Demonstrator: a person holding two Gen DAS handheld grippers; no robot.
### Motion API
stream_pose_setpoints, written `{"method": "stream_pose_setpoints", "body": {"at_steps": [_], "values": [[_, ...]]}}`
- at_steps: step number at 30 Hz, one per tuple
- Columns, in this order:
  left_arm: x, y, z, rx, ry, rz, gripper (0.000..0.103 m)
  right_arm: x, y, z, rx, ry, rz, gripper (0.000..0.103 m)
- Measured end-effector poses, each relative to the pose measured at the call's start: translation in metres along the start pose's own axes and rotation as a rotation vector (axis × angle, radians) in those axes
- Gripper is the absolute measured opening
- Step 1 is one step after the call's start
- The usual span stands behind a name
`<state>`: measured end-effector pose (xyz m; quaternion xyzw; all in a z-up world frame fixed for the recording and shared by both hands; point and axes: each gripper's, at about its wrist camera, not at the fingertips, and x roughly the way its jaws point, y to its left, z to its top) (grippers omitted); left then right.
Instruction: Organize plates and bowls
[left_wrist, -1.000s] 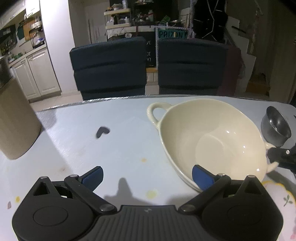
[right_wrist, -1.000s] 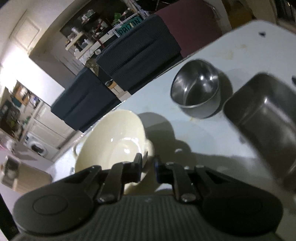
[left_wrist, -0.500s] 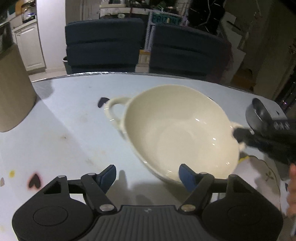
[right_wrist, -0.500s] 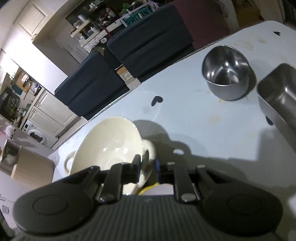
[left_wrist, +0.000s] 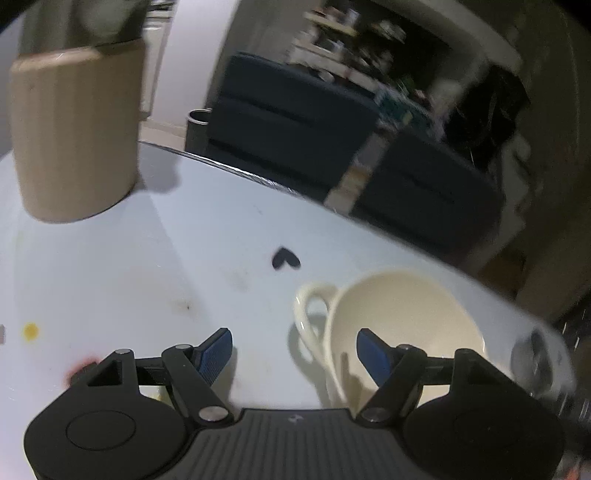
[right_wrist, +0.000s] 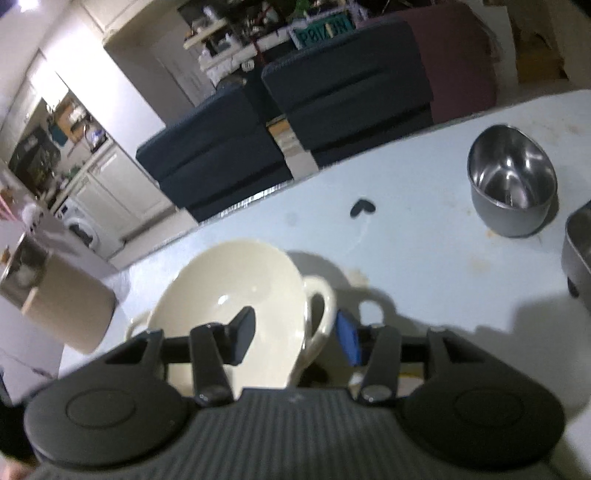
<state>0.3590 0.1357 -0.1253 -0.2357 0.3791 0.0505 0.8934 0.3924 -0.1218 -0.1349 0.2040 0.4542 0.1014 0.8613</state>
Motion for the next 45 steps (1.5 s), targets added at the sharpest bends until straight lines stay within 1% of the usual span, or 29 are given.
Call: {"method": "stream_pose_setpoints", "body": {"at_steps": [1,2,3,4,6,7,8,10,11,12,15,16,18,20,22,24,25,26,27,28,30,31,33,35,38,40,41,44,45], "values": [[0.001,0.003,0.001,-0.033,-0.009,-0.014,0.073,0.001,-0.001,-0.001,0.008,0.022,0.008,0.053],[0.002,0.004,0.002,-0.063,-0.019,-0.031,0.066,0.002,-0.001,-0.002,0.006,0.035,0.007,0.048],[0.003,0.003,0.004,-0.084,-0.025,-0.041,0.061,0.003,-0.001,-0.002,-0.008,0.048,-0.002,0.041],[0.005,0.004,0.007,-0.096,-0.029,-0.04,0.056,0.004,-0.001,-0.003,-0.025,0.061,-0.01,0.037],[0.005,0.003,0.009,-0.095,-0.042,-0.016,0.05,0.004,-0.004,-0.002,-0.043,0.068,-0.029,0.022],[0.005,0.004,0.009,-0.085,-0.047,0.0,0.045,0.003,-0.007,-0.002,-0.042,0.069,-0.02,0.022],[0.004,0.004,0.009,-0.073,-0.054,0.019,0.044,0.004,-0.01,-0.001,-0.032,0.069,-0.008,0.022],[0.002,0.001,0.009,-0.04,-0.045,0.032,0.044,0.005,-0.014,0.001,-0.021,0.064,0.003,0.021],[0.003,-0.002,0.009,-0.005,-0.03,0.059,0.045,0.004,-0.013,-0.001,-0.025,0.062,0.002,0.021],[0.003,-0.005,0.008,0.037,-0.034,0.077,0.045,0.003,-0.014,-0.002,-0.033,0.06,-0.001,0.021],[-0.003,-0.023,0.006,0.204,-0.013,0.157,0.045,0.004,-0.01,-0.002,-0.046,0.048,-0.01,0.021],[-0.005,-0.027,0.004,0.245,-0.004,0.174,0.045,0.005,-0.01,-0.002,-0.05,0.042,-0.013,0.02],[-0.01,-0.031,0.001,0.307,0.019,0.189,0.045,0.005,-0.007,-0.004,-0.055,0.034,-0.019,0.019],[-0.015,-0.028,0.002,0.326,0.054,0.179,0.045,0.005,-0.005,-0.004,-0.06,0.032,-0.021,0.019],[-0.02,-0.018,0.003,0.297,0.07,0.158,0.045,0.004,-0.005,-0.004,-0.062,0.036,-0.017,0.018],[-0.025,-0.004,0.007,0.225,0.041,0.11,0.046,0.004,-0.005,-0.004,-0.063,0.045,-0.009,0.018],[-0.026,0.002,0.008,0.181,0.031,0.077,0.057,0.004,-0.006,-0.003,-0.056,0.045,-0.006,0.018],[-0.026,0.009,0.01,0.124,0.028,0.04,0.072,0.004,-0.006,-0.002,-0.048,0.043,-0.004,0.019],[-0.026,0.014,0.011,0.08,0.025,0.011,0.074,0.004,-0.007,-0.002,-0.039,0.037,0.004,0.022],[-0.025,0.015,0.011,0.062,0.028,-0.006,0.074,0.004,-0.008,-0.001,-0.035,0.026,0.008,0.023],[-0.019,0.015,0.009,0.058,0.058,-0.011,0.07,0.003,-0.007,0.001,-0.051,0.002,0.008,0.029],[-0.015,0.013,0.009,0.061,0.069,-0.013,0.063,0.002,-0.005,0.002,-0.064,-0.012,0.005,0.031],[-0.009,0.012,0.008,0.057,0.093,-0.03,0.055,0.003,-0.002,0.004,-0.084,-0.025,-0.002,0.034],[-0.005,0.011,0.006,0.043,0.106,-0.058,0.047,0.005,0.0,0.006,-0.1,-0.03,-0.006,0.036],[-0.002,0.01,0.007,0.042,0.113,-0.068,0.039,0.009,0.003,0.007,-0.129,-0.032,-0.014,0.036],[0.003,0.01,0.007,0.036,0.122,-0.07,0.027,0.013,0.002,0.008,-0.124,-0.02,-0.01,0.036],[0.004,0.011,0.007,0.031,0.125,-0.073,0.025,0.015,0.002,0.008,-0.123,-0.012,-0.011,0.034],[0.006,0.014,0.008,0.016,0.13,-0.086,0.025,0.019,0.003,0.008,-0.146,0.009,-0.023,0.031],[0.006,0.013,0.008,0.022,0.131,-0.085,0.025,0.021,0.003,0.008,-0.151,0.013,-0.028,0.028]]}}
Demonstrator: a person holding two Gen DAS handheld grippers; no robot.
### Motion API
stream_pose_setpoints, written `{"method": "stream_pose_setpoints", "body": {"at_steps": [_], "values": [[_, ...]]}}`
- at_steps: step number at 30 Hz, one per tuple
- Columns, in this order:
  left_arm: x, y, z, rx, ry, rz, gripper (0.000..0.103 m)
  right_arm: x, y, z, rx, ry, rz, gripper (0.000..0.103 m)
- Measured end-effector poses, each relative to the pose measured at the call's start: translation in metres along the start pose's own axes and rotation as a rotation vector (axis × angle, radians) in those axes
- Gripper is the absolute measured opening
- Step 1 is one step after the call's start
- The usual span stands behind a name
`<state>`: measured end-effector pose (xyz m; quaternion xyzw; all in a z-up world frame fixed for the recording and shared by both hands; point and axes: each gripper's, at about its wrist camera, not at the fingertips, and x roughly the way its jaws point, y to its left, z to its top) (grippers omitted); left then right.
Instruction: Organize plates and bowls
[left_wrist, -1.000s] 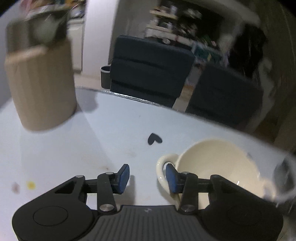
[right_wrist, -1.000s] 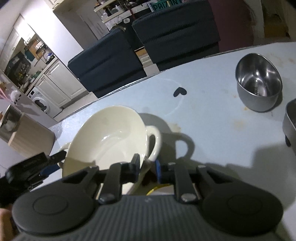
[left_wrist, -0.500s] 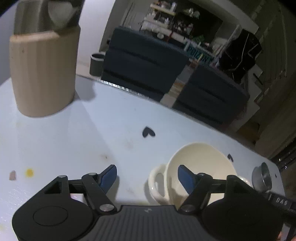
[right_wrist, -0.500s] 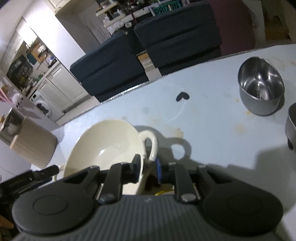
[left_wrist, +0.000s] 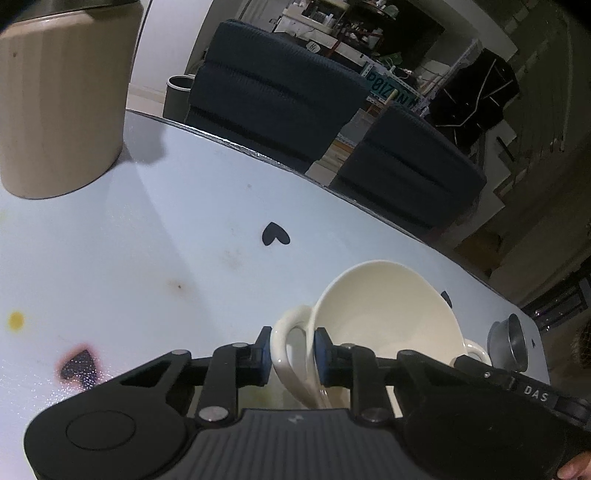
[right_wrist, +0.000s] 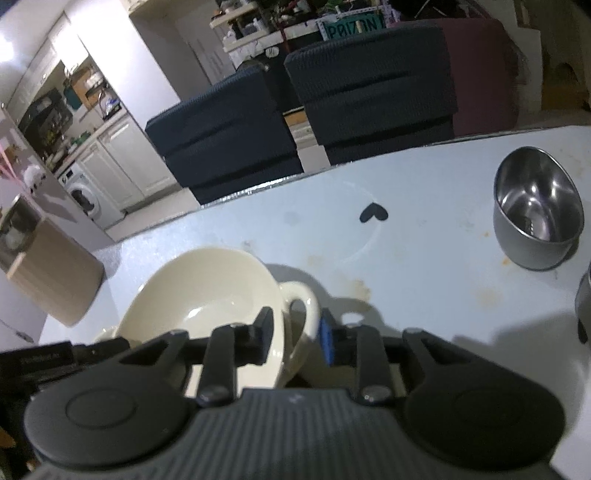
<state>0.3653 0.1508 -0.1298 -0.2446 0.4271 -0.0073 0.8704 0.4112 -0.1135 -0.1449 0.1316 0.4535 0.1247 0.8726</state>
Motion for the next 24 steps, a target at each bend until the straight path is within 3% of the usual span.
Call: {"method": "stream_pose_setpoints", "body": {"at_steps": [16,24], "values": [[0.0044,-0.0053,-0.0015,-0.017,0.046,0.031,0.026,0.0109,0.0058,0.0002,-0.04,0.018,-0.011,0.027],[0.0047,-0.0057,-0.0034,-0.001,0.026,0.039,0.026,0.0103,0.0005,-0.0003,0.022,0.0,0.007,0.028]]}}
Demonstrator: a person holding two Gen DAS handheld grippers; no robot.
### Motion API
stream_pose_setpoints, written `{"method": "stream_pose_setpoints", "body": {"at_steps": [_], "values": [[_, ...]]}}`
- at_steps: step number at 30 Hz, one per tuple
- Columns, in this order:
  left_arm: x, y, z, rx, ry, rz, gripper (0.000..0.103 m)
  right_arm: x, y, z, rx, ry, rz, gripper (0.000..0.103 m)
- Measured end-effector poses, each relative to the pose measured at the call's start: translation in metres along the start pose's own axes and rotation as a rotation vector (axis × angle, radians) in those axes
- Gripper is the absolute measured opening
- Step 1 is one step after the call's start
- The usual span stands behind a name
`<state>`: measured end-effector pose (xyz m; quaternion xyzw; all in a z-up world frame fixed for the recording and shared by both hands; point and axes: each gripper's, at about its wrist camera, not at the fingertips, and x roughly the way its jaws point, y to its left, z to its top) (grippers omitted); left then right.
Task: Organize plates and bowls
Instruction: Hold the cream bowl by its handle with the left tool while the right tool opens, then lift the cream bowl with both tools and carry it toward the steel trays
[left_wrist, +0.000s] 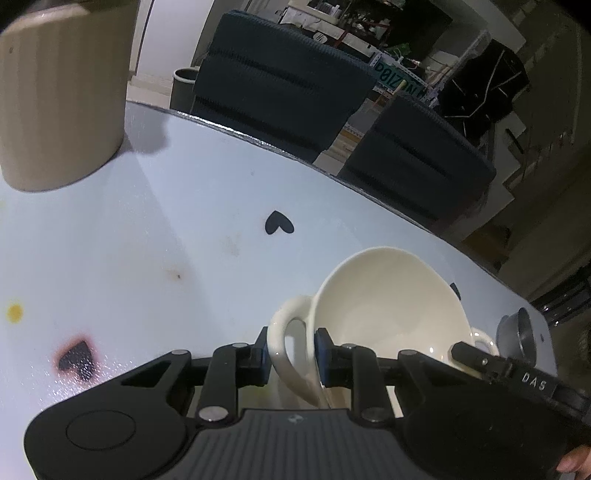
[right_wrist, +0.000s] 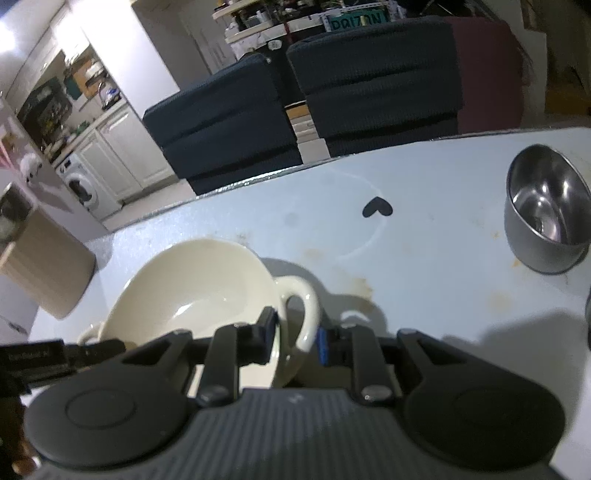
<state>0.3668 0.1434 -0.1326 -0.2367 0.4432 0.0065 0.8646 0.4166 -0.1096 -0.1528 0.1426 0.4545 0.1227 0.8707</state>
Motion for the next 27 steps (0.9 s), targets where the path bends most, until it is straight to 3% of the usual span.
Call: {"method": "stream_pose_setpoints", "body": {"at_steps": [8,12,16,19,22,27], "values": [[-0.001,-0.003,-0.002,0.02,-0.02,0.007,0.027,-0.001,-0.003,-0.001,-0.016,-0.008,0.004,0.032],[-0.002,-0.004,-0.004,0.03,-0.027,0.007,0.027,-0.002,0.0,-0.002,-0.067,-0.017,-0.042,0.049],[-0.002,-0.004,-0.004,0.032,-0.036,0.008,0.027,-0.002,-0.003,-0.001,-0.073,-0.023,-0.015,0.046],[-0.002,-0.004,-0.005,0.034,-0.041,0.011,0.027,-0.003,0.001,-0.002,-0.094,-0.035,0.011,0.027],[-0.003,-0.005,-0.006,0.037,-0.053,0.013,0.027,-0.005,0.009,-0.003,-0.169,-0.038,-0.014,0.027],[-0.005,-0.012,-0.01,0.063,-0.069,0.023,0.028,-0.007,0.011,-0.001,-0.187,-0.038,-0.029,0.027]]}}
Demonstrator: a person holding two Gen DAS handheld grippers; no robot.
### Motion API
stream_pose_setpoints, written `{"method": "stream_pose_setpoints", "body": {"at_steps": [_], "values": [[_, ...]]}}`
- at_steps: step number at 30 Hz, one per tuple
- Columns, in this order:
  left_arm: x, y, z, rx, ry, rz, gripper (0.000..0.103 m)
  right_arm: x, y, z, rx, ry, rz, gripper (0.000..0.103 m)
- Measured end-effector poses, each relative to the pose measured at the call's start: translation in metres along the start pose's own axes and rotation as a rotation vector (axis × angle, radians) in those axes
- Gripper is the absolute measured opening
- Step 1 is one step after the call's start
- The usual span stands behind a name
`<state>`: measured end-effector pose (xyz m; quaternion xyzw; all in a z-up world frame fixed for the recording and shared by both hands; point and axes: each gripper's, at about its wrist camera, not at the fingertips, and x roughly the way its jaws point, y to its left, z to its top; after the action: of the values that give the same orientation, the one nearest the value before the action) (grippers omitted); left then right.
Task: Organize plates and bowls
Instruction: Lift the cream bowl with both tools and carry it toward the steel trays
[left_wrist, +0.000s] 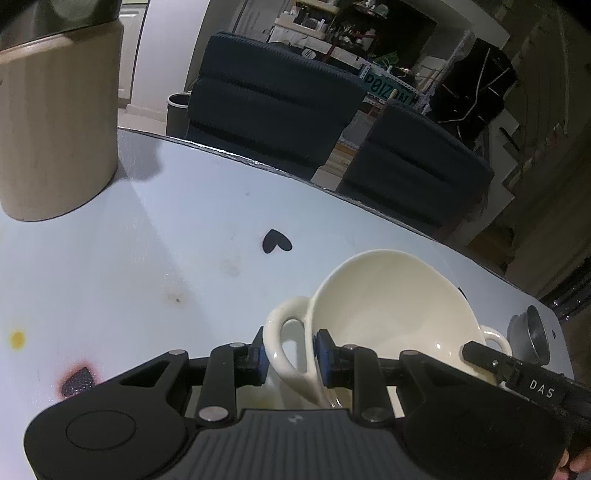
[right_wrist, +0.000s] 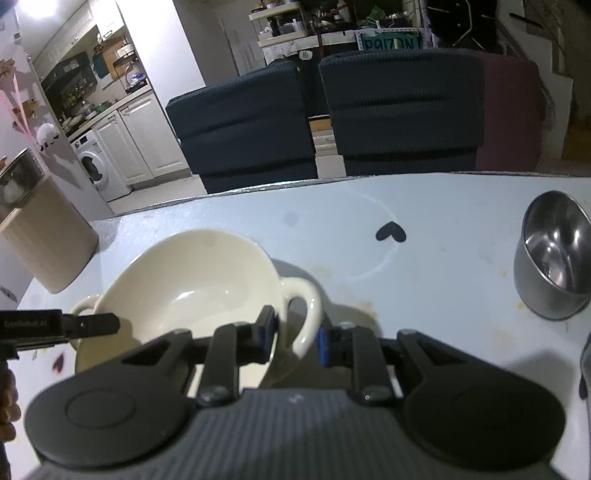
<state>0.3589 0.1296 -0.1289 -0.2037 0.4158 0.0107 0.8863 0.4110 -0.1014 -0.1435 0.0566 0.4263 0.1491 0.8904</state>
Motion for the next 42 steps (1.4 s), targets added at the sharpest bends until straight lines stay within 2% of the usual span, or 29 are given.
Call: {"method": "stream_pose_setpoints", "body": {"at_steps": [8,20,30,42], "values": [[-0.022,-0.008,0.004,0.018,-0.046,0.002,0.028,-0.015,0.01,0.001,-0.003,-0.026,-0.006,0.027],[-0.089,-0.043,0.002,0.054,-0.095,-0.004,0.028,-0.083,0.016,0.004,-0.013,-0.096,0.002,0.027],[-0.134,-0.071,-0.029,0.101,-0.103,-0.017,0.029,-0.144,0.006,-0.014,-0.015,-0.112,-0.01,0.027],[-0.173,-0.088,-0.08,0.069,-0.1,-0.051,0.029,-0.201,-0.005,-0.051,-0.016,-0.12,-0.04,0.027]]}}
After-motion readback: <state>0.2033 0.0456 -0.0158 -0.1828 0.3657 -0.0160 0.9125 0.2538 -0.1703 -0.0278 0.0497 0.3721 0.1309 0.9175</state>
